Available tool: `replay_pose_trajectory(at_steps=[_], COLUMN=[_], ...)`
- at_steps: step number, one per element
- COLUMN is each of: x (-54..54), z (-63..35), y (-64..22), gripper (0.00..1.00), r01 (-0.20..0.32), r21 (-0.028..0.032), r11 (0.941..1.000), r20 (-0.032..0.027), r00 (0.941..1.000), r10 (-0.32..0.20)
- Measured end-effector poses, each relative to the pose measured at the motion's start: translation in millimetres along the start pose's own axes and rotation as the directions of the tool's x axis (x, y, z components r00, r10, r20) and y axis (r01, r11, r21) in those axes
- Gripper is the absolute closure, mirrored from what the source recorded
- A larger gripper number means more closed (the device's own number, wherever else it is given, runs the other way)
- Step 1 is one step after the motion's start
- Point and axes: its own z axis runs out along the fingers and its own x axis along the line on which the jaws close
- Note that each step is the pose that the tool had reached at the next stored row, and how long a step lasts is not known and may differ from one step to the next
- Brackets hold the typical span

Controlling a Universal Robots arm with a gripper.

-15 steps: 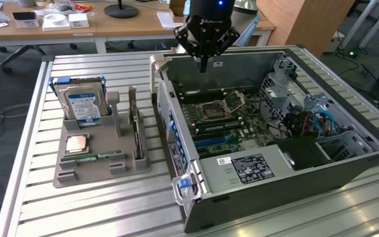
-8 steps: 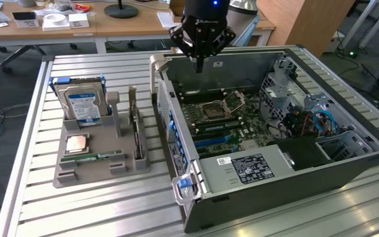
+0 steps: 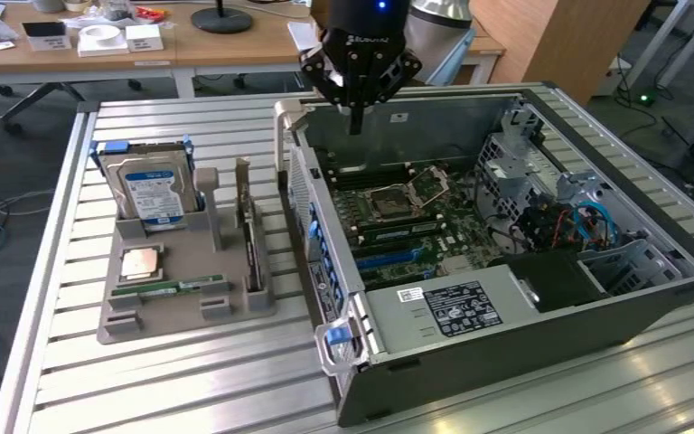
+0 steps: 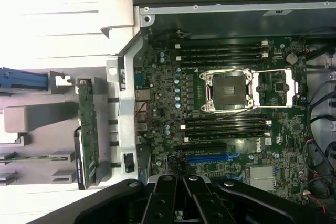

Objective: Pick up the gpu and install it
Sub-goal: 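Reach for the gpu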

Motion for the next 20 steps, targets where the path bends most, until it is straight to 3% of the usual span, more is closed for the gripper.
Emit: replay_pose_trajectory(at_steps=[20], x=[25.2], z=[-0.6], y=[-1.9], gripper=[0.89], r01=[0.0], r21=[0.0], r11=[1.0], r20=[0.0], r00=[1.0], r10=[0.0])
